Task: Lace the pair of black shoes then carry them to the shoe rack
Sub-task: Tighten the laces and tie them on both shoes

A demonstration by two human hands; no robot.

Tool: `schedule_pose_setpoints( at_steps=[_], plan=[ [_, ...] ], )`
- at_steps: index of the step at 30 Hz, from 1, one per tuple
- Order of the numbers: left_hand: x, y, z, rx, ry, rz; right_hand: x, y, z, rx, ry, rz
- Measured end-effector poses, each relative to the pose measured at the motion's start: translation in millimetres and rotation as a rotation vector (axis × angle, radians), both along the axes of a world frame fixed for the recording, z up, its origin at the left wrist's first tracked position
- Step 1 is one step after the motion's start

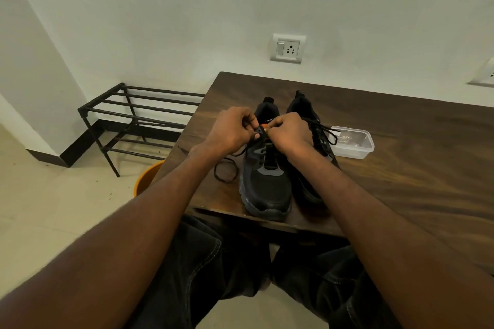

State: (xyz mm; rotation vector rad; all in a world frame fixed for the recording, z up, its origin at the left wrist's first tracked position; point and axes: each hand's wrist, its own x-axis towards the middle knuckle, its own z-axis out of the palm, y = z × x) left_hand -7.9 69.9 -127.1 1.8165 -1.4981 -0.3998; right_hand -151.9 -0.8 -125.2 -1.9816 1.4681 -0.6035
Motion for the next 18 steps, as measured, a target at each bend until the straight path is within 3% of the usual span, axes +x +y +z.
schedule_pose_setpoints(
  at_steps=[5,12,14,16,17,18],
  plan=[
    [-1.2,0.1,0.3,-0.023,-0.022,0.022,-3.5,-1.3,2.6,0.215,-0.182,0.076],
    [-4.4,0.3,8.5,-0.047,-0.085,0.059,-26.0,-0.6,21.4,0.107,0.062,0.335],
    [-6.5,1.6,22.7,-0.139,0.179,0.114,-31.9,0.4,22.0,0.072,0.154,0.374],
    [-4.9,4.8,40.8,-0.29,0.669,0.14,-34.1,1.4,22.3,0.035,0.19,0.379],
    [-1.0,5.4,44.4,-0.345,0.822,0.165,-33.9,1.6,21.5,0.016,0.202,0.369],
    [1.8,6.4,46.2,-0.358,0.846,0.19,-33.8,1.9,21.4,-0.009,0.216,0.356]
  ],
)
